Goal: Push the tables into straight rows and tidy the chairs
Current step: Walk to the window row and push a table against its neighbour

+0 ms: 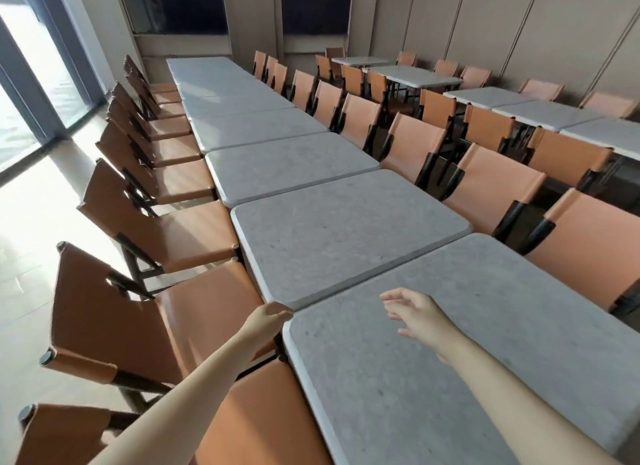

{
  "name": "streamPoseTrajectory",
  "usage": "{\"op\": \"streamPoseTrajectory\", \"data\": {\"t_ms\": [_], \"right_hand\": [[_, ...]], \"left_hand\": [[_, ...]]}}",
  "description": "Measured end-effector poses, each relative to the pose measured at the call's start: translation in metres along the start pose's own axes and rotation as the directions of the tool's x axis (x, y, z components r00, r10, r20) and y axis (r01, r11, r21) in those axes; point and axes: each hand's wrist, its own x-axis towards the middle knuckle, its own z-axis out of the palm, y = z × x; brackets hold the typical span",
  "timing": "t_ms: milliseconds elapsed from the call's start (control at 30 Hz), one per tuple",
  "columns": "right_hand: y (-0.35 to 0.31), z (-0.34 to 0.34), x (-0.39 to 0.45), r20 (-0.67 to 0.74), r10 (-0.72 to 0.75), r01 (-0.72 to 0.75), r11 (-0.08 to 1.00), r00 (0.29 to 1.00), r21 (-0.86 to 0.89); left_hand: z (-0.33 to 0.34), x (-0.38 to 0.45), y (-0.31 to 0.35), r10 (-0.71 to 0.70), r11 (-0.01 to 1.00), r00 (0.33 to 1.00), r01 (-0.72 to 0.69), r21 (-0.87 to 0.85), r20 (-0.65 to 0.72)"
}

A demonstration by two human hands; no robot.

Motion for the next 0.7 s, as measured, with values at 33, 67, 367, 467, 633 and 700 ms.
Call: {"op": "streamPoseTrajectory", "data": {"t_ms": [33, 67, 367, 467, 633, 700], "right_hand": [[0.0, -0.005, -0.002, -0.002, 0.004, -0.004, 1.0, 1.0, 0.004], [0.001, -0.011, -0.003, -0.002, 0.006, -0.006, 1.0, 1.0, 0.007], [0.031, -0.095, -0.033, -0.012, -0.011, 0.011, 0.998, 1.0, 0.059], [0.053, -0.142, -0.046, -0.014, -0.017, 0.018, 0.998, 1.0, 0.063], [0.085, -0.246, -0.07, -0.062, -0.081, 0.085, 0.994, 0.995, 0.063], [0.098, -0.291, -0.082, -0.103, -0.117, 0.122, 0.991, 0.988, 0.049]], "left_hand": [[0.005, -0.001, 0.002, 0.016, 0.999, 1.0, -0.016, 0.036, 0.0], [0.011, -0.003, 0.005, 0.026, 0.997, 1.0, -0.026, 0.066, 0.003], [0.097, -0.026, 0.039, 0.052, 0.987, 0.998, -0.056, 0.148, 0.035], [0.147, -0.044, 0.064, 0.09, 0.986, 0.995, -0.094, 0.137, 0.032], [0.259, -0.072, 0.132, 0.225, 0.973, 0.973, -0.222, -0.058, 0.048], [0.309, -0.087, 0.167, 0.292, 0.946, 0.956, -0.285, -0.154, 0.027]]}}
